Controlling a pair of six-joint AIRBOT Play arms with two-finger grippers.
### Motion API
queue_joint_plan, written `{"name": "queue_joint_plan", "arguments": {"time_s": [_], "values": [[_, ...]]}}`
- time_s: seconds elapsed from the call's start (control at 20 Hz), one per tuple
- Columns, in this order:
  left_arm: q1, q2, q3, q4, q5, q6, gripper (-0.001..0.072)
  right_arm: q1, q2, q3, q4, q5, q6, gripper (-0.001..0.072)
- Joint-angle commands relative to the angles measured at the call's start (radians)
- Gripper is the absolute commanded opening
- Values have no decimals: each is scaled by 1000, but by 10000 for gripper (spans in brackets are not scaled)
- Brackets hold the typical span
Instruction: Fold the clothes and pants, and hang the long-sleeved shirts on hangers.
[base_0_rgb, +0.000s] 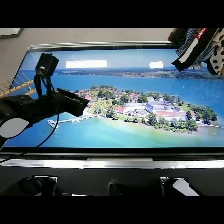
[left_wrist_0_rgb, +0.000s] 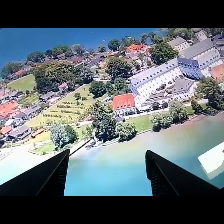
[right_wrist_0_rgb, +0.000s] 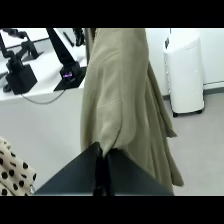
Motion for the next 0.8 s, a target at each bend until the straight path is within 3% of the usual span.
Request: {"name": "queue_joint_plan", "arguments": {"time_s": [0.0,0.45,0.75], "values": [[-1,-12,0,-6,-2,-42,552,-47,-8,1,-2,-67,43,20],[-1,-16,-1,-6,-6,-43,552,-111,-53,1,10,-73,58,20],[-1,-22,-1,-6,-8,-43,552,-111,-53,1,11,4,34,22]]}}
